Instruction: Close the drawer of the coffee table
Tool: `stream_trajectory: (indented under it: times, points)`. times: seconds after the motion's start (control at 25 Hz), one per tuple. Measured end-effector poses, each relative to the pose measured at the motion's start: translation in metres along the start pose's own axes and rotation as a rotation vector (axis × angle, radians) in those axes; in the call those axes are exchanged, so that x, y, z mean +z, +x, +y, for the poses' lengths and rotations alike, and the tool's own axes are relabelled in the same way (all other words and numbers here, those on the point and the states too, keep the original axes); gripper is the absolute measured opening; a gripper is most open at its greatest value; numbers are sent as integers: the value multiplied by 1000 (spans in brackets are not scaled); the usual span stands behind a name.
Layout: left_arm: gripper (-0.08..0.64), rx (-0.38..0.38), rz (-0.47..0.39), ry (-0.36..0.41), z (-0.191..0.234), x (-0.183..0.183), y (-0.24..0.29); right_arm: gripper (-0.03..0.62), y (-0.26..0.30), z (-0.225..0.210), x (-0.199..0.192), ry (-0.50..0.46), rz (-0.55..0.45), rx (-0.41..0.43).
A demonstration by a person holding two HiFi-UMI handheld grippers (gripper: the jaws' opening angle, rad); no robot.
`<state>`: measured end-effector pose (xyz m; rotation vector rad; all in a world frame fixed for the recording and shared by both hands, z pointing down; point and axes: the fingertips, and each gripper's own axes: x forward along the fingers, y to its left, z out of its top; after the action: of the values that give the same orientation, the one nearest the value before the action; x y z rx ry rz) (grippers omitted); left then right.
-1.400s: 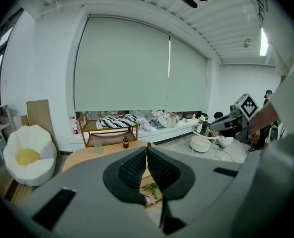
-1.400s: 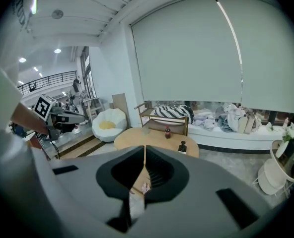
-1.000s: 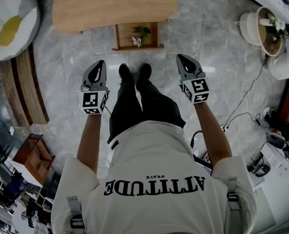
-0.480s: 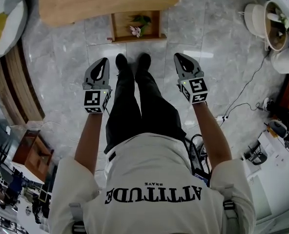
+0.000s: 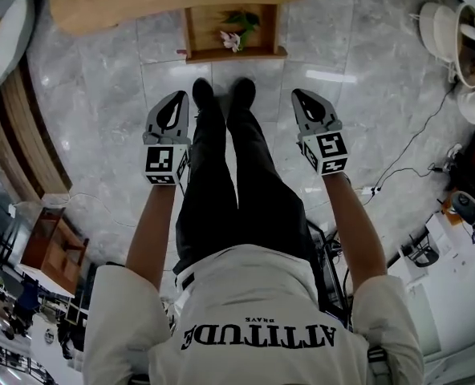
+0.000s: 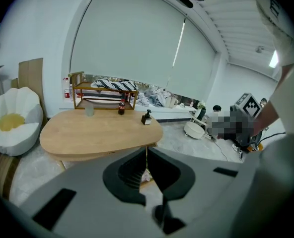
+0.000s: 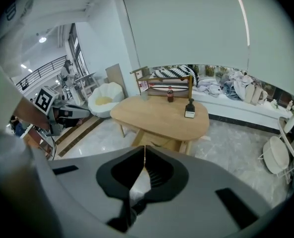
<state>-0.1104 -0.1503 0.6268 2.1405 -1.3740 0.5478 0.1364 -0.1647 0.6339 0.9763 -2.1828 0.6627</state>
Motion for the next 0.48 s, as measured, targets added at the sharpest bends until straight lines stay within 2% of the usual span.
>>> stream_trajectory:
  times: [0.48]
  points:
    - [23, 7, 79, -16, 21, -88, 62, 20, 75, -23, -75, 53, 55, -13]
